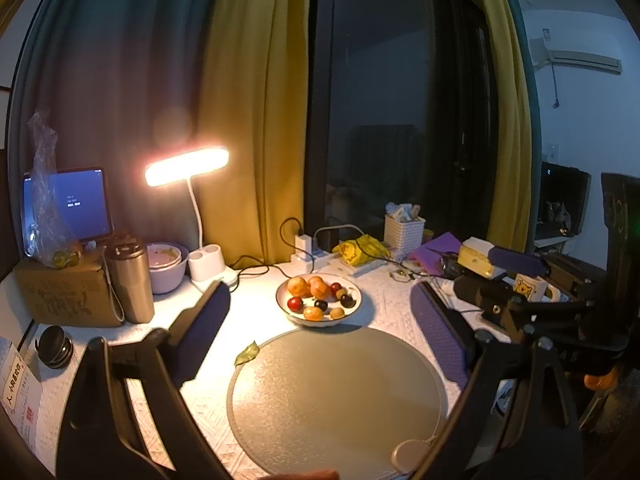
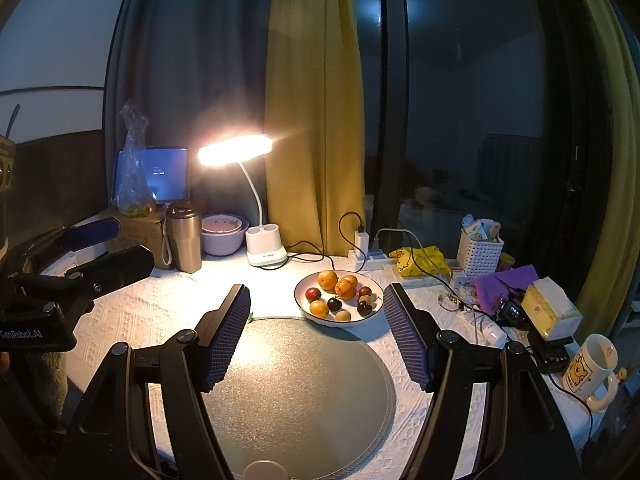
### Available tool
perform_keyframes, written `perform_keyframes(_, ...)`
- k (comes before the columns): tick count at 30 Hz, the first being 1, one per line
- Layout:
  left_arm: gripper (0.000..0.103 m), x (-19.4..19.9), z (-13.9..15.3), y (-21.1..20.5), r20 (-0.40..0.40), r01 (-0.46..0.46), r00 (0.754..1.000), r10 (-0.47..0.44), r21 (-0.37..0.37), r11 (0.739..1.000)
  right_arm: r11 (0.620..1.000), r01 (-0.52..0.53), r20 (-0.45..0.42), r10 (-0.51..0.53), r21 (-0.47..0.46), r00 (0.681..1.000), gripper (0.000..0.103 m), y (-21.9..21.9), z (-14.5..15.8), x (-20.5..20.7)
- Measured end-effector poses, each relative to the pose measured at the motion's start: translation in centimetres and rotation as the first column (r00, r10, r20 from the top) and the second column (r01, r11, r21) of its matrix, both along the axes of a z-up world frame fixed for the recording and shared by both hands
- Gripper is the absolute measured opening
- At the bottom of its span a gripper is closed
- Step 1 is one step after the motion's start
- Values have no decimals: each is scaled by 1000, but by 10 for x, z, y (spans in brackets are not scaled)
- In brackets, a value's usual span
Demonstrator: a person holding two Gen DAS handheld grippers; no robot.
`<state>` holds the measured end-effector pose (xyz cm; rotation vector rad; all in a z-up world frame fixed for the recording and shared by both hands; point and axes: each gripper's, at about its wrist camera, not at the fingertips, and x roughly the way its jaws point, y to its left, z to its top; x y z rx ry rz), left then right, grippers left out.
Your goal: Organize fruits
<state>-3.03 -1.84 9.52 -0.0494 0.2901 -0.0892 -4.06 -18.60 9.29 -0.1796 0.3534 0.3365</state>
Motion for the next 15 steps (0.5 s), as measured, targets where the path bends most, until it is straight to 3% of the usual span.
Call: perform_keyframes(15,92,-3,-1,-1,3,2,1000,-2,-5,1000,1000,0,-2,0,0,1000,72,-1,0,1)
